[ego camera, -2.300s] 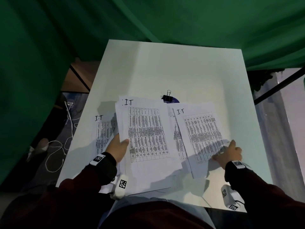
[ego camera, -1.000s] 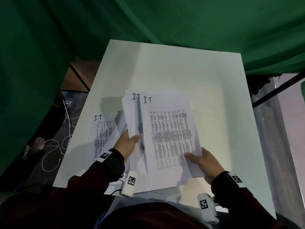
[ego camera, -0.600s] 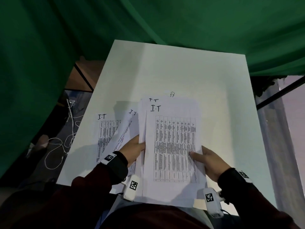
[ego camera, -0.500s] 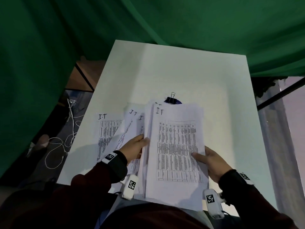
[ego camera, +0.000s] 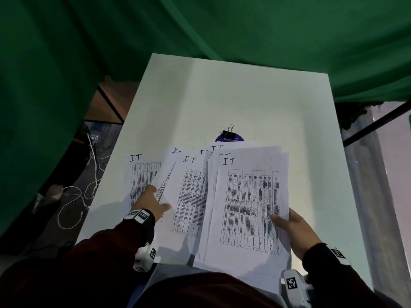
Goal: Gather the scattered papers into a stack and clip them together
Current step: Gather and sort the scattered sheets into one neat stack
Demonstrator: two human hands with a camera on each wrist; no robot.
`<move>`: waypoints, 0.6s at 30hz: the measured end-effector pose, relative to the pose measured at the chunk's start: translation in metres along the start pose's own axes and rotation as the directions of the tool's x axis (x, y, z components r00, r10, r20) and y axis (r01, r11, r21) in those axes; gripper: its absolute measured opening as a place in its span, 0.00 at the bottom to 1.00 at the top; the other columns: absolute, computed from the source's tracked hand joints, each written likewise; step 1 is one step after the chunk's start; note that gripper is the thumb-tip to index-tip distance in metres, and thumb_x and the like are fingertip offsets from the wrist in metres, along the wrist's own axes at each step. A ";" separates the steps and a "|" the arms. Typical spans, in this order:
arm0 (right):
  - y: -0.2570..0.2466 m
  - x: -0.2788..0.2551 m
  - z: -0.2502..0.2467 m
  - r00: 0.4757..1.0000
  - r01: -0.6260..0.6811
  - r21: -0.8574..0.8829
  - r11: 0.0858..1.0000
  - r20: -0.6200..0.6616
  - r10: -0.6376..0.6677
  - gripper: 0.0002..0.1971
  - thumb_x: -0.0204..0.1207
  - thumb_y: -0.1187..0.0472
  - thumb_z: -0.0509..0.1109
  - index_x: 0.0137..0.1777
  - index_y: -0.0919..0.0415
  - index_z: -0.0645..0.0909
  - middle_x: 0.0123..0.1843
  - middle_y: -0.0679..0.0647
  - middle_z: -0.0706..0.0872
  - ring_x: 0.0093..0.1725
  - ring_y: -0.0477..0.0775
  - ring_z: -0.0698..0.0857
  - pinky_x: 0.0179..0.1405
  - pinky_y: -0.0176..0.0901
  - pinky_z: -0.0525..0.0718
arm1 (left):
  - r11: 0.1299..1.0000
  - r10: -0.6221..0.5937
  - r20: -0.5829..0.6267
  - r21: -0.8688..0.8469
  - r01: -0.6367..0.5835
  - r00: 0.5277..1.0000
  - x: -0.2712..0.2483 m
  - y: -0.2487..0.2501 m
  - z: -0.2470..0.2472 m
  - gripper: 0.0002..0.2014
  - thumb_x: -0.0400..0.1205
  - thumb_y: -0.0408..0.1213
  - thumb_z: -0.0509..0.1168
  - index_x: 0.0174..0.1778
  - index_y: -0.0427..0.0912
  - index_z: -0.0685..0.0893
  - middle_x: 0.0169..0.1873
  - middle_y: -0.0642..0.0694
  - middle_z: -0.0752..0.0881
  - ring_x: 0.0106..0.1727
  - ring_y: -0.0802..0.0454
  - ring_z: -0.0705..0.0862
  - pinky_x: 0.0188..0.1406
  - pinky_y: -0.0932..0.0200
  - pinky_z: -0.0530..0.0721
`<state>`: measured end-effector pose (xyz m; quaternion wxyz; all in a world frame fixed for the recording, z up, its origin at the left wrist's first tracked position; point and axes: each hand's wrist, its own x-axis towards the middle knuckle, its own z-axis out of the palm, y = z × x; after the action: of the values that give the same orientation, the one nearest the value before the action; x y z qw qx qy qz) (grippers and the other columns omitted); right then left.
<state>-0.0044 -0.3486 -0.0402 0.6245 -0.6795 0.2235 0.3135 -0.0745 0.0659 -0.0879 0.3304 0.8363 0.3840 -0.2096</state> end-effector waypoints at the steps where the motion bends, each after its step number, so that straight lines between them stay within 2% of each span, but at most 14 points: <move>1: 0.001 0.000 0.000 1.000 0.002 0.003 1.000 0.001 -0.002 0.14 0.83 0.72 0.69 0.67 0.66 0.84 0.55 0.65 0.95 0.49 0.65 0.93 0.51 0.54 0.89 | 1.000 -0.003 0.015 0.014 0.003 1.000 0.002 0.000 -0.001 0.28 0.73 0.44 0.81 0.64 0.47 0.74 0.51 0.44 0.87 0.48 0.45 0.87 0.50 0.54 0.84; 2: 0.002 0.000 0.001 1.000 0.006 0.005 1.000 0.003 -0.006 0.14 0.83 0.72 0.70 0.66 0.67 0.84 0.54 0.65 0.95 0.47 0.64 0.94 0.48 0.52 0.89 | 0.999 -0.006 0.021 0.037 0.005 1.000 0.004 -0.001 -0.002 0.22 0.75 0.45 0.80 0.58 0.47 0.77 0.49 0.45 0.88 0.47 0.46 0.87 0.51 0.54 0.84; 4: 0.002 0.000 0.001 1.000 0.013 0.010 1.000 0.005 -0.013 0.12 0.83 0.72 0.70 0.65 0.66 0.85 0.51 0.62 0.96 0.44 0.60 0.94 0.42 0.48 0.90 | 0.998 0.001 0.030 0.064 -0.003 1.000 0.005 -0.002 -0.003 0.13 0.77 0.46 0.77 0.48 0.46 0.82 0.52 0.50 0.87 0.50 0.47 0.85 0.52 0.58 0.79; 6: 0.001 0.000 0.001 1.000 0.016 0.018 1.000 0.010 -0.016 0.12 0.83 0.72 0.70 0.64 0.65 0.85 0.52 0.62 0.96 0.44 0.59 0.95 0.40 0.46 0.90 | 0.999 0.026 0.019 0.037 -0.027 0.999 0.002 -0.002 -0.004 0.12 0.79 0.49 0.75 0.43 0.45 0.85 0.48 0.52 0.86 0.50 0.46 0.84 0.52 0.58 0.77; 8: 0.000 0.000 0.001 1.000 0.015 0.023 1.000 0.013 -0.015 0.13 0.83 0.73 0.70 0.65 0.65 0.85 0.54 0.63 0.96 0.46 0.60 0.95 0.43 0.48 0.90 | 0.997 0.073 -0.012 -0.002 -0.073 0.997 -0.003 -0.003 -0.007 0.14 0.80 0.53 0.72 0.39 0.46 0.86 0.41 0.50 0.87 0.46 0.45 0.85 0.50 0.55 0.81; 10: 0.001 0.000 0.001 1.000 0.014 0.022 1.000 0.008 -0.014 0.14 0.82 0.72 0.70 0.66 0.65 0.85 0.55 0.63 0.95 0.47 0.61 0.94 0.46 0.50 0.89 | 0.990 0.104 -0.030 -0.096 -0.107 0.994 -0.009 -0.004 -0.011 0.14 0.81 0.54 0.71 0.39 0.48 0.88 0.38 0.49 0.88 0.43 0.47 0.85 0.47 0.55 0.81; 14: 0.001 0.002 0.002 1.000 0.008 0.023 1.000 0.008 -0.008 0.15 0.82 0.72 0.70 0.67 0.66 0.84 0.56 0.63 0.95 0.49 0.62 0.94 0.48 0.51 0.88 | 0.942 0.139 0.023 -0.312 -0.125 0.990 -0.017 -0.001 -0.022 0.11 0.82 0.50 0.71 0.41 0.48 0.90 0.31 0.50 0.86 0.36 0.48 0.82 0.43 0.57 0.79; 17: 0.001 0.002 0.004 1.000 0.006 0.017 1.000 0.024 -0.006 0.15 0.82 0.72 0.70 0.67 0.66 0.84 0.56 0.63 0.95 0.49 0.62 0.95 0.47 0.51 0.90 | 0.951 0.125 -0.008 -0.286 -0.122 0.992 -0.012 0.001 -0.027 0.03 0.82 0.44 0.73 0.44 0.52 0.87 0.44 0.49 0.90 0.49 0.45 0.87 0.51 0.57 0.79; 18: 0.001 0.003 0.005 1.000 0.007 0.014 1.000 0.027 -0.007 0.15 0.82 0.72 0.70 0.67 0.65 0.85 0.56 0.63 0.95 0.49 0.61 0.95 0.46 0.50 0.90 | 0.950 0.108 -0.006 -0.295 -0.105 0.994 -0.012 0.002 -0.028 0.03 0.81 0.42 0.74 0.44 0.52 0.86 0.47 0.47 0.91 0.52 0.44 0.87 0.51 0.58 0.79</move>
<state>-0.0039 -0.3437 -0.0431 0.6333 -0.6716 0.2149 0.3188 -0.0774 0.0793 -0.0603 0.4640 0.7962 0.3636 -0.1361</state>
